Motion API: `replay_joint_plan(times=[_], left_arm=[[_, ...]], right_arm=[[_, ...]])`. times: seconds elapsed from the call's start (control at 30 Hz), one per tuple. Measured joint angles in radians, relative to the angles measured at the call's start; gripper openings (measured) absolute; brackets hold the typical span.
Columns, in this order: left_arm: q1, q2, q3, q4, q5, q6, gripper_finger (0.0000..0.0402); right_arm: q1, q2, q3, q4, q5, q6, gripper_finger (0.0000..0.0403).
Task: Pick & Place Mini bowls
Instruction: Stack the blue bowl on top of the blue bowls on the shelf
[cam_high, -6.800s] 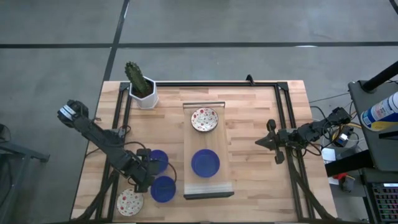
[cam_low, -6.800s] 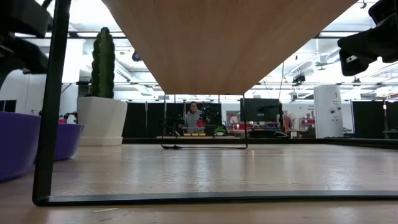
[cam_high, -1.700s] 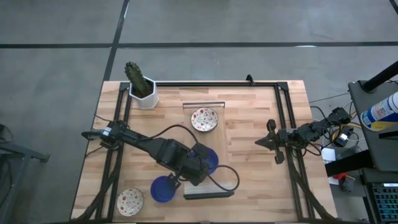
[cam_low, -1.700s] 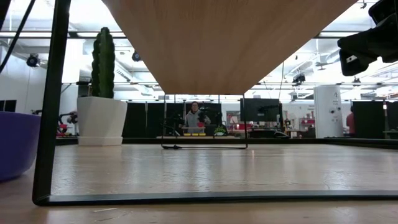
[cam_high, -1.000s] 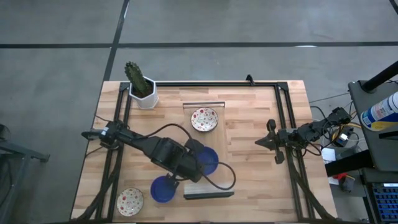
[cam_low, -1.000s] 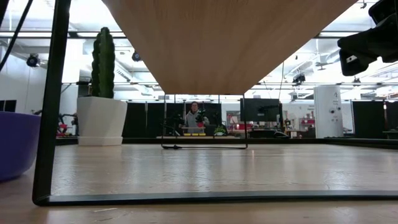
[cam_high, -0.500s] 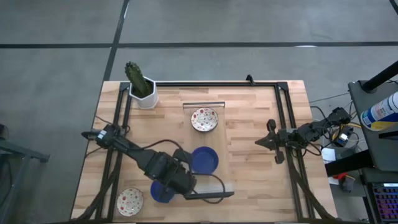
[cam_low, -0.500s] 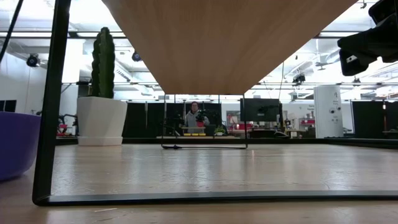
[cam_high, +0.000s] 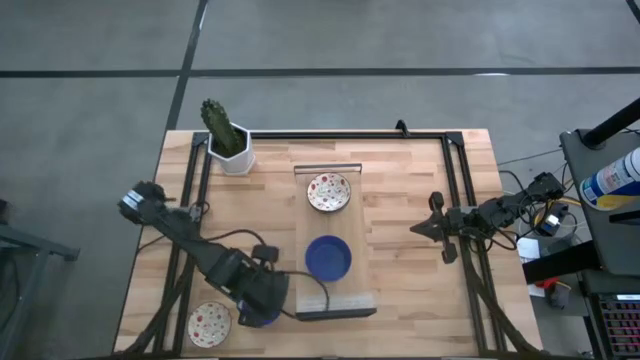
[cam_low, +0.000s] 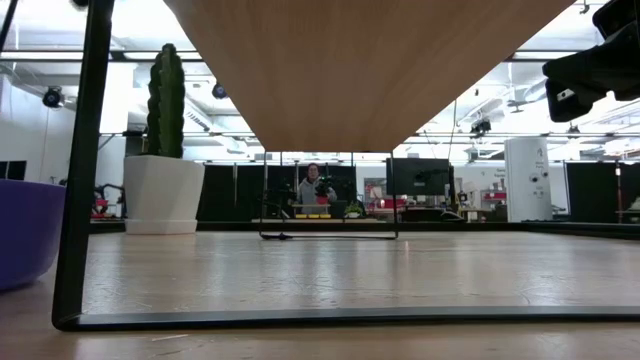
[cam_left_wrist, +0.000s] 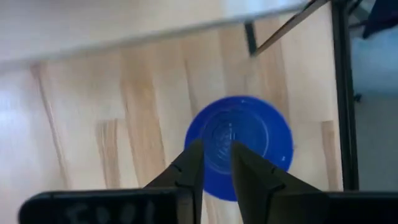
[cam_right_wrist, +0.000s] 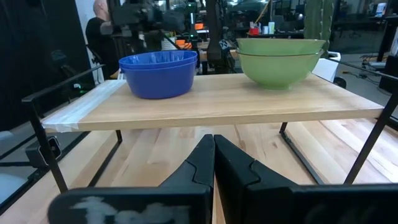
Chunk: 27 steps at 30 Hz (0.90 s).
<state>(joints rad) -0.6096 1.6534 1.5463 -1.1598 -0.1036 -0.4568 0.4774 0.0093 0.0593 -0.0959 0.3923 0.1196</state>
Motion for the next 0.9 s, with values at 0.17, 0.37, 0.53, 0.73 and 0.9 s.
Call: replay_joint_plan(times=[0.17, 0.37, 0.53, 0.73, 0.9], left_arm=[[-0.02, -0.095, -0.164, 0.099, 0.0, -0.091, 0.0071], [-0.058, -0.119, -0.248, 0.19, 0.0, -0.105, 0.0071], [-0.108, -0.083, -0.252, 0.256, -0.003, -0.093, 0.0071], [-0.147, -0.054, -0.258, 0.298, -0.011, -0.149, 0.0071], [-0.189, -0.025, -0.259, 0.345, -0.01, -0.246, 0.0071]], right_arm=[[0.0, 0.0, 0.0, 0.0, 0.0, 0.0, 0.0008], [0.0, 0.0, 0.0, 0.0, 0.0, 0.0, 0.0008], [0.0, 0.0, 0.0, 0.0, 0.0, 0.0, 0.0008], [0.0, 0.0, 0.0, 0.0, 0.0, 0.0, 0.0009], [0.0, 0.001, 0.0, 0.0, 0.0, 0.0, 0.0008]])
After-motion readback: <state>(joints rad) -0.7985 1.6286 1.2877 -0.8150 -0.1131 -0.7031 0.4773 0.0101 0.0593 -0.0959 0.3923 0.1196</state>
